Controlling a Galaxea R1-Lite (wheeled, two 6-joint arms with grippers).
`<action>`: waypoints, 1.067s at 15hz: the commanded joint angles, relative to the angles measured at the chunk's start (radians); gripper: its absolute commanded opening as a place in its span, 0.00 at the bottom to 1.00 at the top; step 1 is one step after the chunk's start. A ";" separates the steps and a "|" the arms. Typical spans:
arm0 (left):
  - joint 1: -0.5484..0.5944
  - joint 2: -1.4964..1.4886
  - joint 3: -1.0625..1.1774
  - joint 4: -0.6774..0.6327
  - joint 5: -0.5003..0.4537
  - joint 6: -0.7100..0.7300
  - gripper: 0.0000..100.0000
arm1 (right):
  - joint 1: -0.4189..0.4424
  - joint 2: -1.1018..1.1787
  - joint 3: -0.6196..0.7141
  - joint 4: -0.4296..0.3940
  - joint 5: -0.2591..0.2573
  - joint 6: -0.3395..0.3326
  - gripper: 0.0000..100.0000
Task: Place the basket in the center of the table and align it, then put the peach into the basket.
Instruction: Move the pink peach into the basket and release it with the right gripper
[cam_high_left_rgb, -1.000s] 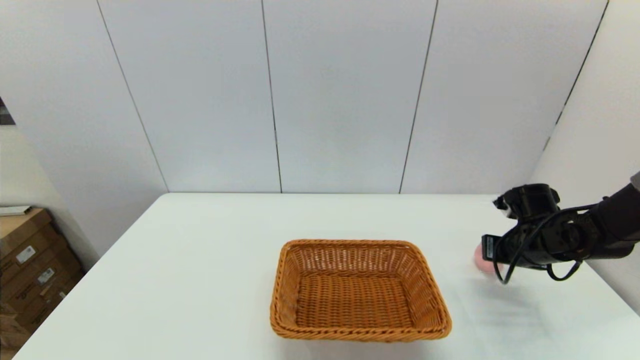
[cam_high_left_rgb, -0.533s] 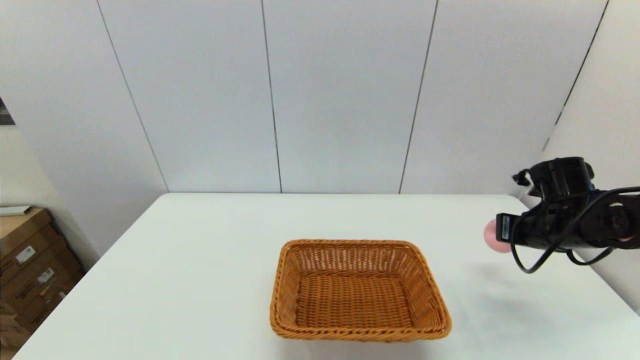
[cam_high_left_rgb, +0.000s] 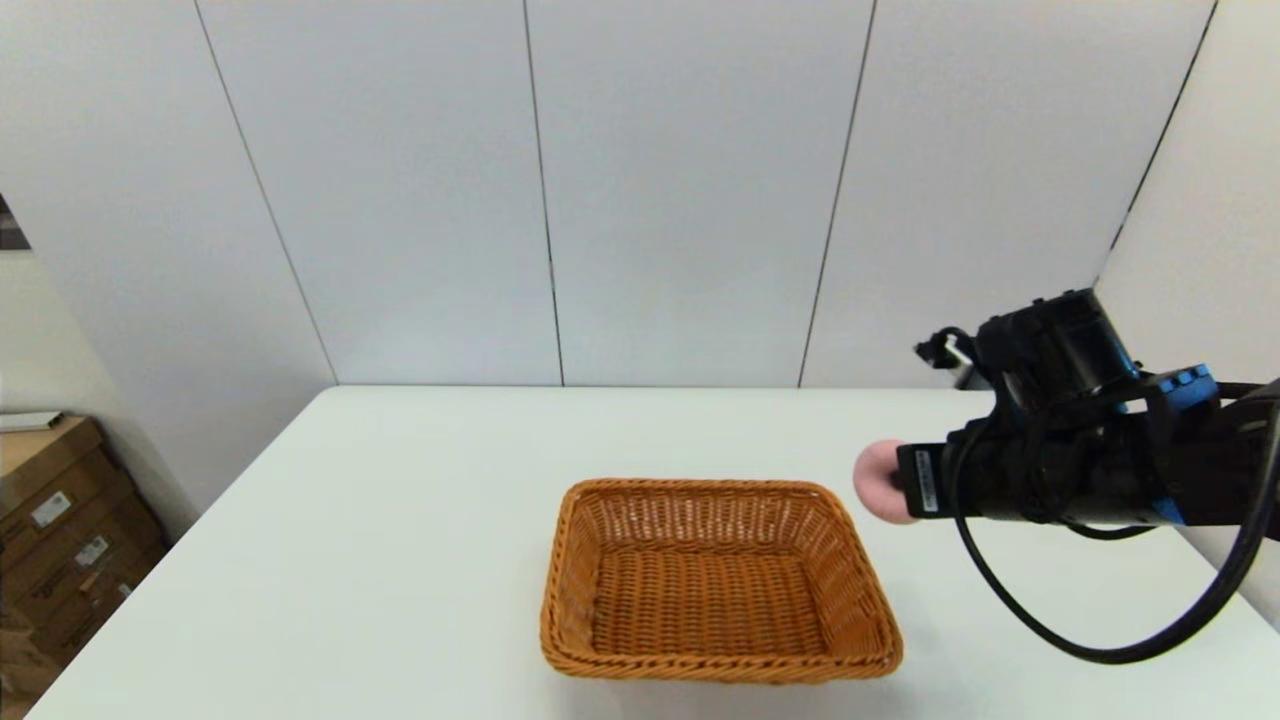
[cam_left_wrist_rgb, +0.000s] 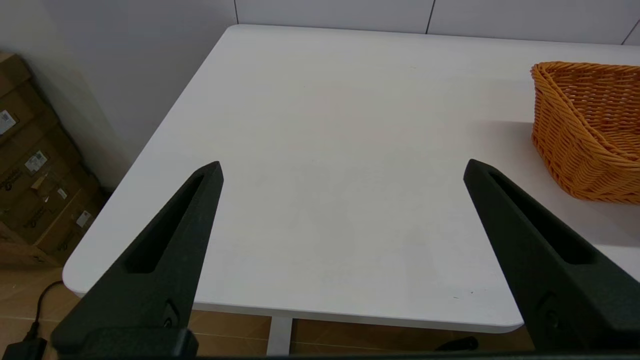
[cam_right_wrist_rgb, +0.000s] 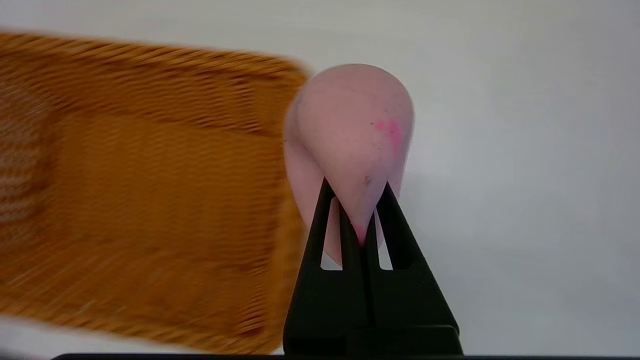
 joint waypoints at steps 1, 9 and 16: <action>0.000 0.000 0.000 0.001 0.002 -0.001 1.00 | 0.144 0.068 -0.054 0.010 0.018 0.013 0.00; 0.000 0.000 0.000 0.001 0.002 -0.001 1.00 | 0.258 0.197 -0.127 0.033 0.021 0.067 1.00; 0.000 0.000 0.000 0.001 0.002 -0.001 1.00 | 0.254 0.189 -0.146 0.022 0.020 0.068 1.00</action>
